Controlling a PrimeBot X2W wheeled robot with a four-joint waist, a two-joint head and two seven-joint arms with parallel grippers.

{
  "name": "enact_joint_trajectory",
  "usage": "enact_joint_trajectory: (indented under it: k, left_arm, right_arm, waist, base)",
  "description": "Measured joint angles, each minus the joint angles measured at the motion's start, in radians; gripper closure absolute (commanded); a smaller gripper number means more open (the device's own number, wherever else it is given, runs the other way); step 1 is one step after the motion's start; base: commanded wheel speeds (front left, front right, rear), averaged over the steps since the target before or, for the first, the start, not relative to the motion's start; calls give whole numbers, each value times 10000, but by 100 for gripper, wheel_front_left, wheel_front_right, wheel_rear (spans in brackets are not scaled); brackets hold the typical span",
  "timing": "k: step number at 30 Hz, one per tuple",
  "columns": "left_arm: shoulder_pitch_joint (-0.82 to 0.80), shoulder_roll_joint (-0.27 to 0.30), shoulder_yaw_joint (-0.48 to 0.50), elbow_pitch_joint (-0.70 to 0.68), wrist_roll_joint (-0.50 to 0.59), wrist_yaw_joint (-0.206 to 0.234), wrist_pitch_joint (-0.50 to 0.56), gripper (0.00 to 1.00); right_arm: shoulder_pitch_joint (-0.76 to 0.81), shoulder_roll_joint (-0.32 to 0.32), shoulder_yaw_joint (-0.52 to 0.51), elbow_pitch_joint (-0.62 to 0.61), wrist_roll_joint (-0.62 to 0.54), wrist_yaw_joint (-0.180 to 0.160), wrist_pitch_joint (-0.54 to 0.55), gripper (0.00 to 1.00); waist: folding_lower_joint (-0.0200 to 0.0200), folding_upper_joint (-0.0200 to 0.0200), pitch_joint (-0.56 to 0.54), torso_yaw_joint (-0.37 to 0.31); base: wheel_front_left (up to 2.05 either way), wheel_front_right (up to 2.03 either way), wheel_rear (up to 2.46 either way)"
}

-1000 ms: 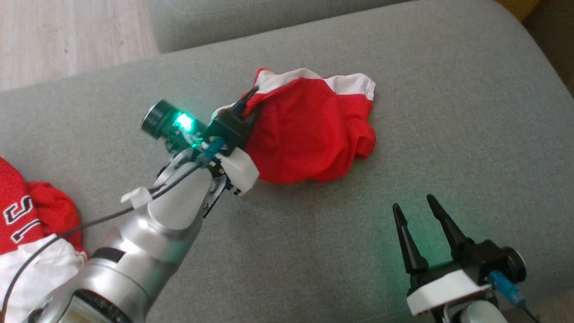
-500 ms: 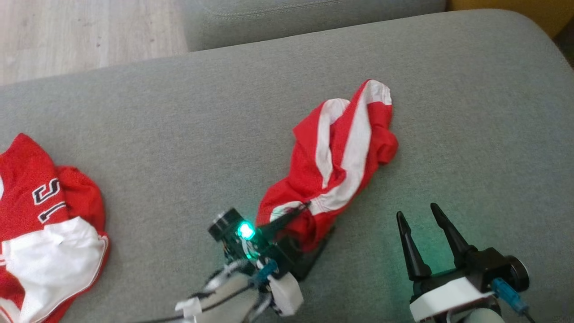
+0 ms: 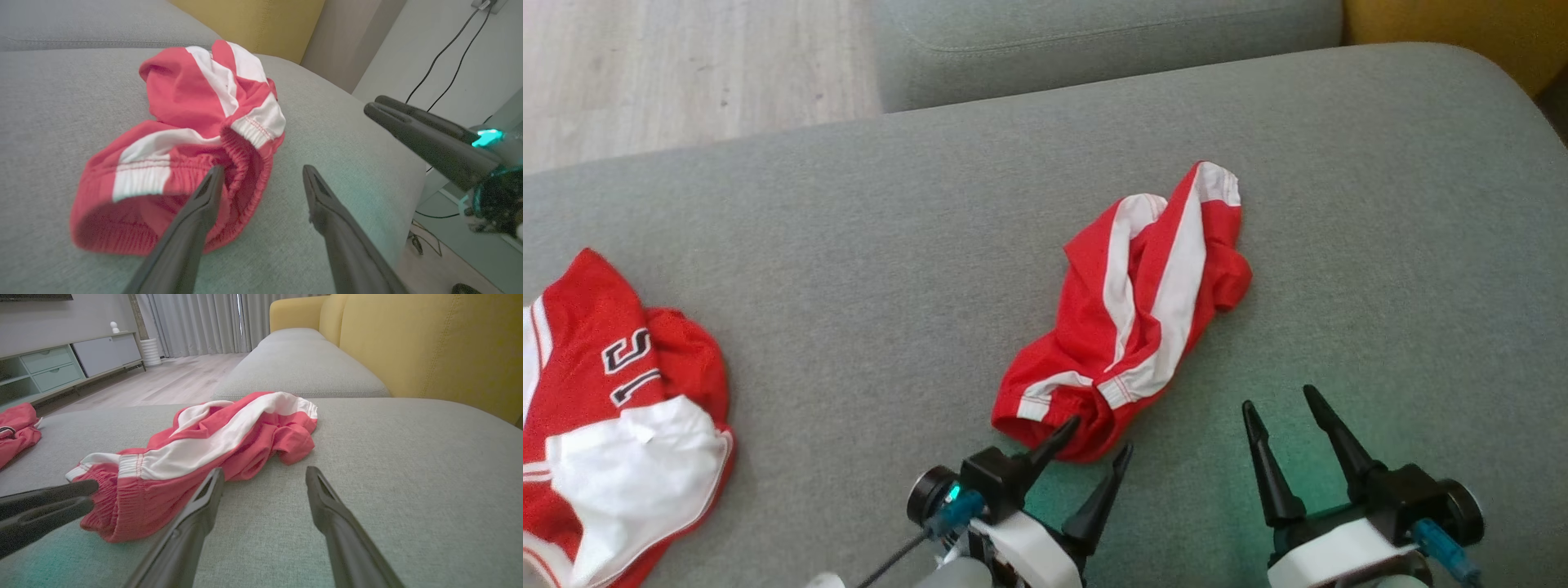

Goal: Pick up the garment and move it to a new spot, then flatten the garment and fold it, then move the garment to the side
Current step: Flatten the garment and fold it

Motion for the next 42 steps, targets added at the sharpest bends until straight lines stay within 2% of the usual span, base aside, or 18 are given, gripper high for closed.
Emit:
enact_joint_trajectory:
  k: [10,19,25,28,30,39,40,41,42]
  left_arm:
    - [-484,-8,-222,-50,-1975,17,378,0]
    - [-745,-12,-913,-433,-2163,217,188,0]
    - [-859,-8,-1419,-821,-1975,635,462,0]
    - [-858,-8,-1463,-943,-1944,675,548,0]
    - [-861,6,-1475,-899,-1931,817,552,0]
    - [-1365,0,-1457,100,-1964,807,435,1]
    - [-1409,-2,-1465,209,-1985,792,435,51]
    - [-1454,-6,-1461,314,-2084,734,403,78]
    - [-1487,-4,-1461,401,-2176,717,322,100]
  right_arm:
    - [-22,-46,123,13,2,0,0,0]
    - [-23,-58,50,15,2,0,0,0]
    - [-24,-56,40,12,2,2,0,0]
    - [-34,-54,-13,10,2,0,0,0]
    - [-49,-46,6,10,4,2,0,0]
    - [-95,-38,196,12,79,2,0,0]
    - [-95,-44,192,12,104,0,0,0]
    - [-97,-44,186,12,104,0,0,0]
    - [-97,-46,178,12,104,0,0,0]
  waist:
    - [1,0,192,-478]
    - [1,0,208,-676]
    - [1,0,271,-723]
    - [1,0,308,-716]
    - [1,0,345,-747]
    - [1,0,467,-998]
    - [1,0,480,-1025]
    - [1,0,489,-1049]
    - [1,0,494,-1070]
  base:
    - [0,0,0]
    - [0,0,0]
    - [0,0,0]
    - [0,0,0]
    - [0,0,0]
    - [0,0,0]
    - [0,0,0]
    - [0,0,0]
    - [0,0,0]
